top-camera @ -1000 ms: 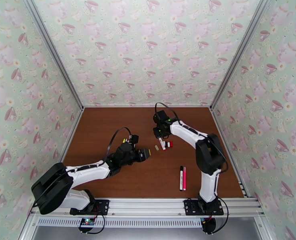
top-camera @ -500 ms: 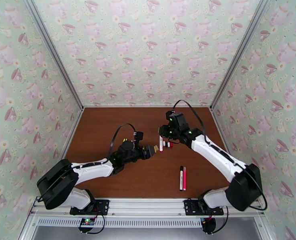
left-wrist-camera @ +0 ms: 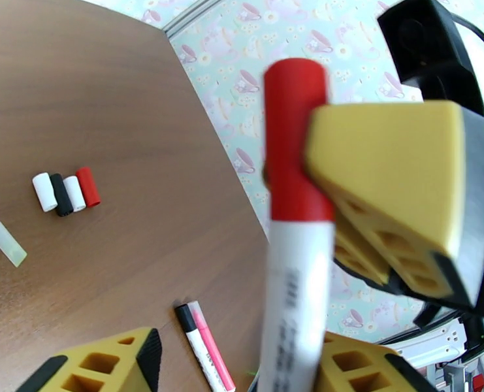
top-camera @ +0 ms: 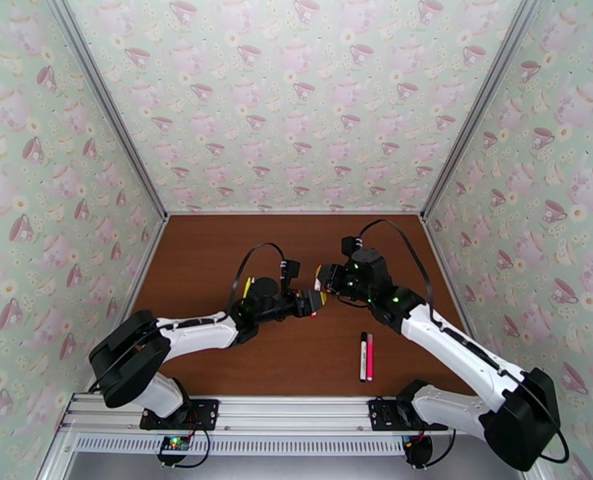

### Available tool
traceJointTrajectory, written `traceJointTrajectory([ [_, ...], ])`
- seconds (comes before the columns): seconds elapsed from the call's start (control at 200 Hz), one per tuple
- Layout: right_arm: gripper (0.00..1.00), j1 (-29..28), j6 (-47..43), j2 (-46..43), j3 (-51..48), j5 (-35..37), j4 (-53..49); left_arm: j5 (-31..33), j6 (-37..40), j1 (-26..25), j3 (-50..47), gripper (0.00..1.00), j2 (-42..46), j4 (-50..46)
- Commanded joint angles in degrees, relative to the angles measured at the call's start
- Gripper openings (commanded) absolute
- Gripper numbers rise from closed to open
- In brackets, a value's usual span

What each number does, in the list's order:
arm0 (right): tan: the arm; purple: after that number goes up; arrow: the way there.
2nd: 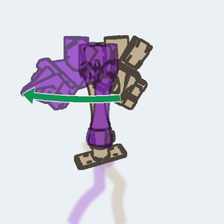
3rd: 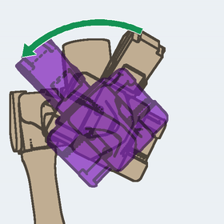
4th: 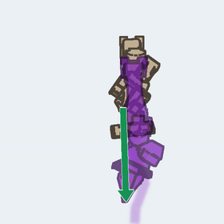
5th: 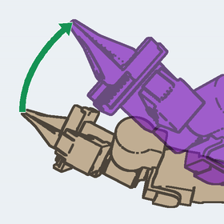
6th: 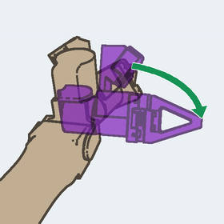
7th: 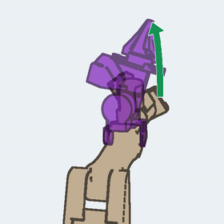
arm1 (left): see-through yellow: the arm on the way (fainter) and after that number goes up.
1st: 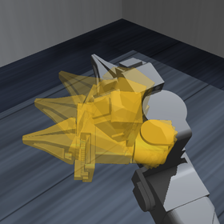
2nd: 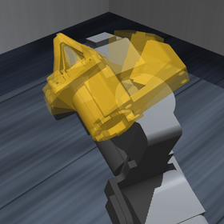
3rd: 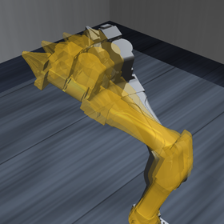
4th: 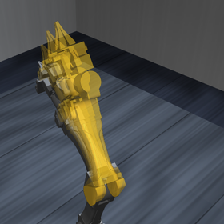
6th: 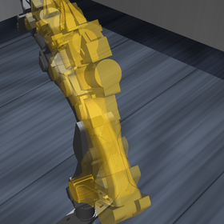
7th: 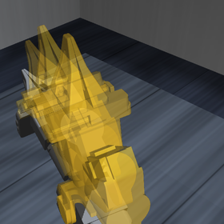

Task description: Open the pen caps

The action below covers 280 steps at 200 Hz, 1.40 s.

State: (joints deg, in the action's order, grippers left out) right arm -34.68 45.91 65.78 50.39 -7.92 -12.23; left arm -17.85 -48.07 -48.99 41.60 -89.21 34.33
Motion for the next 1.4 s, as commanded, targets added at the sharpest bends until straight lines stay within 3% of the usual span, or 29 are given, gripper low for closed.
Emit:
traceJointTrajectory([
  [0.0, 0.12, -1.0, 2.5, -1.2, -1.2, 0.6, 3.8, -1.3, -0.3, -0.4, 2.2, 0.53, -0.9, 0.8],
  [0.331, 0.12, -3.5, 0.8, 0.3, -1.3, 3.5, 2.9, -0.2, 0.7, -0.6, 2.3, 0.32, -0.2, -2.3],
  [0.596, 0.11, -4.1, -0.8, 1.0, -1.8, 5.1, 1.6, 0.0, 1.1, -0.6, 2.2, 0.25, 0.5, -3.5],
  [0.686, 0.11, -4.3, -1.8, 1.3, -1.6, 6.4, 0.3, 0.3, 1.2, -0.6, 2.2, 0.26, 0.7, -4.0],
  [0.826, 0.11, -4.3, -2.5, 1.9, -1.5, 6.3, -0.4, 0.1, 1.6, -0.6, 2.1, 0.4, 1.2, -4.4],
  [0.921, 0.11, -4.3, -2.3, 2.0, -1.7, 5.8, -0.1, 0.1, 1.6, -0.6, 2.1, 0.41, 1.4, -4.3],
  [1.397, 0.12, -4.5, -1.6, 2.1, -2.3, 4.6, 0.2, 0.0, 2.5, -0.7, 2.6, 0.14, 1.0, -6.0],
])
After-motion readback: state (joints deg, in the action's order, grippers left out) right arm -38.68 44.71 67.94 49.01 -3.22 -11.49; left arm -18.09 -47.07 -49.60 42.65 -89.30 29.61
